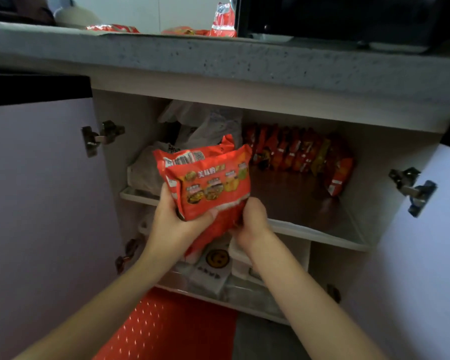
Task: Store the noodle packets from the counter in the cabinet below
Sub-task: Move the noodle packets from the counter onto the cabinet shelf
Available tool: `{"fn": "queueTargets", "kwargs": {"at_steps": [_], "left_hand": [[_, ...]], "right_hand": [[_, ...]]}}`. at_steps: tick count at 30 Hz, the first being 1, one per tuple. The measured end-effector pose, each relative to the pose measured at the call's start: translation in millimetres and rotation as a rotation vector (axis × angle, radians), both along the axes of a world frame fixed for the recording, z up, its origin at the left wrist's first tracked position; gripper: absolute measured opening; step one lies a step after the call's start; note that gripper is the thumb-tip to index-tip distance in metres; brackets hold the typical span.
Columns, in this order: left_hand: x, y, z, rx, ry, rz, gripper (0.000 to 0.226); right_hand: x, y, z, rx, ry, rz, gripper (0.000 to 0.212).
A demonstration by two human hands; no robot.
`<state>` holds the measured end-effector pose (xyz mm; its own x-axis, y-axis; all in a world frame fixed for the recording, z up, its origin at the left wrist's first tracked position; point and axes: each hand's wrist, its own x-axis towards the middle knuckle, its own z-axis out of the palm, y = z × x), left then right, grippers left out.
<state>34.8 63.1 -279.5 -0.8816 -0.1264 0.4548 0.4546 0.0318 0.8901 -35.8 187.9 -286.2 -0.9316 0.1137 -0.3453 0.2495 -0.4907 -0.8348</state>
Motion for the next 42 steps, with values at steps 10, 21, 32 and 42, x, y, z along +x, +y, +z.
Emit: {"fn": "queueTargets", "kwargs": {"at_steps": [10,21,32,42], "left_hand": [[-51,62,8,0.109,-0.143,-0.034,0.057],[-163,152,-14,-0.127,-0.149,-0.028,0.082],[-261,281,-51,0.113,-0.19,0.0,0.091],[-277,334,-55,-0.046,-0.138,0.003,0.093]], "right_hand": [[-36,173,-14,1.338,0.181,-0.208,0.038],[-61,244,-55,1.748,-0.049,0.087,0.062],[-69,253,-64,1.821,0.037,0.064,0.06],[-75,255,-70,1.814,0.047,0.025,0.056]]}}
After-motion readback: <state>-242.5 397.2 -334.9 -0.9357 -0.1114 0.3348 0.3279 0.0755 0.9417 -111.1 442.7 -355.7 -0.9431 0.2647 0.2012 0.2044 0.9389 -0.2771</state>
